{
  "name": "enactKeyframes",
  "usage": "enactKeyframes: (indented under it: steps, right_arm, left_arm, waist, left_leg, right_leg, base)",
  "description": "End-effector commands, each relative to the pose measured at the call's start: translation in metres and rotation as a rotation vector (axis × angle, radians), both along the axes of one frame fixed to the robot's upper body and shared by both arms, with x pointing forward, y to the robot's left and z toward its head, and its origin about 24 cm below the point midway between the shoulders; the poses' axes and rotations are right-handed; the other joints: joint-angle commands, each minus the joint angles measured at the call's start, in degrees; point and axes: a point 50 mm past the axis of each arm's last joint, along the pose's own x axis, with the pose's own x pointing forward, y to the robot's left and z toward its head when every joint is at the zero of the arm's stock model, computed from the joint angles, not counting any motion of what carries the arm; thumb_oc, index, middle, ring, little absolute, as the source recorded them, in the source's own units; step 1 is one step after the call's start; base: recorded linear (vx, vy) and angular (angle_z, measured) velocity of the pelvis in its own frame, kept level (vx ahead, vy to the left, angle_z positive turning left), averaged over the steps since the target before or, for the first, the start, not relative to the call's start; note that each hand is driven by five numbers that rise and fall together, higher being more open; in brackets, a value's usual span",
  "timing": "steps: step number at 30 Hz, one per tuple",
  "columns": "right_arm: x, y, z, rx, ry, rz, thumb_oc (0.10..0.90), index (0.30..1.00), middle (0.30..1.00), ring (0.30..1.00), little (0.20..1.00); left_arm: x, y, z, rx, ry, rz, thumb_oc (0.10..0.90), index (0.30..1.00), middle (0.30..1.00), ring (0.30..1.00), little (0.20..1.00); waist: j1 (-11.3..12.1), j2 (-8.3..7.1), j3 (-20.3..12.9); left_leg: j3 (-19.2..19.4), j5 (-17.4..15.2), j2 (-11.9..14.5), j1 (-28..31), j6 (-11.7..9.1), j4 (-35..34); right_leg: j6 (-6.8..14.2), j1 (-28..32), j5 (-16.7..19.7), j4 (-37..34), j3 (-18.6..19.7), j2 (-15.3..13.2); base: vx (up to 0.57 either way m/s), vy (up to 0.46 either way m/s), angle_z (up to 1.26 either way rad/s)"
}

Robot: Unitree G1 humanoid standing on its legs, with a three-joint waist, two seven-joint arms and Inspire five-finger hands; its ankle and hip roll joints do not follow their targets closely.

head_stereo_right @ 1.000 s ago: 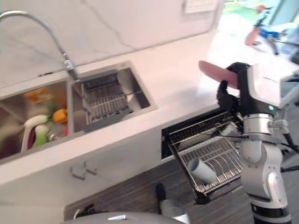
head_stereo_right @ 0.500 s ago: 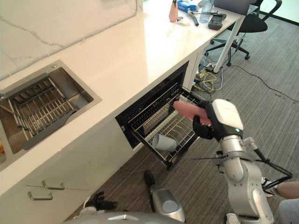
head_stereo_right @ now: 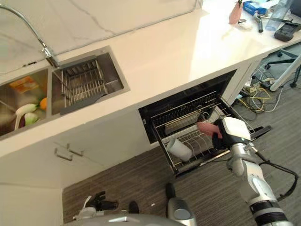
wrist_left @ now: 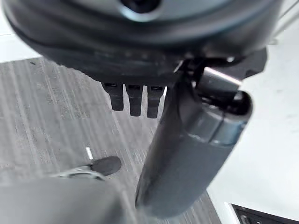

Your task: Place the dishes in the dishwasher.

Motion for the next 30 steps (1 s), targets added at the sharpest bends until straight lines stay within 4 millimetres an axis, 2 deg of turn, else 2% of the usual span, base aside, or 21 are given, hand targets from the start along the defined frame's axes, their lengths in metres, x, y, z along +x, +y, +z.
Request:
enactKeyframes:
  steps: [1, 2, 3, 5, 7, 12, 13, 15, 18, 23, 24, 30]
  right_arm:
    - [0.022, 0.025, 0.032, 0.01, -0.27, 0.091, 0.4, 0.3, 0.3, 0.3, 0.3]
    - [0.022, 0.025, 0.032, 0.01, -0.27, 0.091, 0.4, 0.3, 0.3, 0.3, 0.3]
    - [0.022, 0.023, 0.018, 0.005, -0.221, 0.079, 0.4, 0.3, 0.3, 0.3, 0.3]
    - [0.023, 0.022, 0.01, 0.01, -0.211, 0.07, 0.4, 0.3, 0.3, 0.3, 0.3]
    - [0.022, 0.022, -0.01, 0.005, -0.162, 0.062, 0.4, 0.3, 0.3, 0.3, 0.3]
    - [0.024, 0.021, -0.017, -0.021, -0.215, 0.038, 0.4, 0.3, 0.3, 0.3, 0.3]
    - [0.026, 0.021, -0.017, -0.014, -0.237, 0.027, 0.518, 0.476, 0.476, 0.476, 0.476]
    - [0.028, 0.024, -0.016, 0.015, -0.265, 0.019, 0.8, 0.9, 0.9, 0.9, 0.9]
    - [0.031, 0.029, -0.001, 0.064, -0.326, 0.009, 0.8, 0.9, 0.9, 0.9, 0.9]
    - [0.029, 0.029, 0.012, 0.11, -0.34, 0.01, 0.8, 0.9, 0.9, 0.9, 0.9]
    - [0.028, 0.028, 0.012, 0.11, -0.338, 0.009, 0.8, 0.9, 0.9, 0.9, 0.9]
    - [0.016, 0.016, 0.021, 0.156, -0.296, -0.031, 0.8, 0.9, 0.9, 0.9, 0.9]
  left_arm:
    - [-0.031, 0.02, -0.002, 0.06, 0.1, -0.022, 0.8, 0.9, 0.9, 0.9, 0.9]
    - [-0.031, 0.02, -0.002, 0.06, 0.1, -0.022, 0.8, 0.9, 0.9, 0.9, 0.9]
    - [-0.033, 0.017, -0.003, 0.05, 0.108, -0.037, 0.8, 0.9, 0.9, 0.9, 0.9]
    - [-0.033, 0.014, -0.003, 0.046, 0.111, -0.046, 0.8, 0.9, 0.9, 0.9, 0.9]
    - [-0.033, 0.007, -0.005, 0.028, 0.111, -0.085, 0.8, 0.9, 0.9, 0.9, 0.9]
    - [-0.034, 0.0, -0.005, 0.017, 0.107, -0.104, 0.8, 0.9, 0.9, 0.9, 0.9]
    - [-0.035, -0.001, -0.006, 0.015, 0.109, -0.109, 0.8, 0.9, 0.9, 0.9, 0.9]
    - [-0.035, -0.001, -0.006, 0.016, 0.109, -0.11, 0.8, 0.9, 0.9, 0.9, 0.9]
    - [-0.039, 0.002, -0.006, 0.022, 0.123, -0.096, 0.8, 0.9, 0.9, 0.9, 0.9]
    - [-0.04, 0.007, -0.005, 0.027, 0.129, -0.086, 0.8, 0.9, 0.9, 0.9, 0.9]
    - [-0.04, 0.007, -0.005, 0.027, 0.13, -0.087, 0.8, 0.9, 0.9, 0.9, 0.9]
    - [-0.04, 0.006, -0.006, 0.013, 0.133, -0.083, 0.8, 0.9, 0.9, 0.9, 0.9]
  waist:
    - [-0.6, -6.0, -0.4]
    - [-0.6, -6.0, -0.4]
    - [-0.1, -5.63, -0.6]
    - [0.0, -5.49, -0.6]
    - [0.7, -5.03, -1.0]
    - [1.2, -4.43, -1.5]
    - [1.3, -4.24, -1.6]
    - [1.4, -4.12, -1.9]
    - [1.3, -4.1, -2.6]
    - [0.9, -4.48, -3.3]
    - [1.0, -4.41, -3.4]
    - [0.3, -5.09, -3.8]
  left_leg:
    - [-2.0, -5.3, -4.9, 3.6, 1.1, 0.2]
    - [-2.0, -5.3, -4.9, 3.6, 1.1, 0.2]
    - [-2.6, -5.2, -4.9, 3.8, 0.9, 0.2]
    - [-3.2, -5.1, -4.8, 3.8, 0.8, 0.2]
    - [-4.5, -4.8, -4.7, 3.9, 0.5, 0.2]
    - [-5.6, -4.6, -4.5, 4.2, 0.2, 0.2]
    - [-5.9, -4.4, -4.4, 4.3, 0.2, 0.2]
    - [-6.2, -4.3, -4.3, 4.3, 0.1, 0.2]
    - [-6.7, -4.1, -4.0, 4.3, -0.1, 0.2]
    - [-7.0, -3.3, -3.8, 3.9, -0.2, 0.2]
    - [-7.0, -4.0, -3.8, 4.2, -0.2, 0.2]
    - [-6.9, -3.3, -3.4, 3.9, -0.2, 0.2]
  right_leg:
    - [7.6, 8.2, -1.7, -5.7, -0.9, -9.5]
    - [7.6, 8.2, -1.7, -5.7, -0.9, -9.5]
    - [7.5, 9.1, -2.3, -5.7, -1.8, -9.6]
    - [7.3, 9.7, -2.5, -5.7, -2.5, -9.6]
    - [6.9, 11.2, -3.5, -5.7, -4.2, -9.5]
    - [6.7, 12.5, -4.4, -5.7, -5.9, -9.5]
    - [6.6, 12.8, -4.6, -5.7, -6.2, -9.4]
    - [6.5, 13.1, -4.9, -5.7, -6.6, -9.3]
    - [6.2, 13.6, -5.5, -5.7, -7.0, -9.0]
    - [5.7, 13.4, -5.2, -5.7, -7.1, -8.7]
    - [5.9, 13.8, -5.8, -5.7, -7.2, -8.7]
    - [5.5, 13.4, -5.2, -5.7, -7.2, -8.4]
  base:
    - [0.03, -0.025, 0.2]
    - [0.03, -0.024, 0.3]
    - [0.03, -0.022, 0.31]
    - [0.02, -0.02, 0.31]
    - [0.03, -0.037, 0.24]
    - [0.03, -0.021, 0.27]
    - [0.03, -0.006, 0.12]
    - [0.03, -0.016, 0.05]
    - [0.03, -0.033, 0.02]
    - [0.01, -0.025, 0.04]
    - [0.0, -0.023, 0.07]
    - [0.01, -0.013, 0.05]
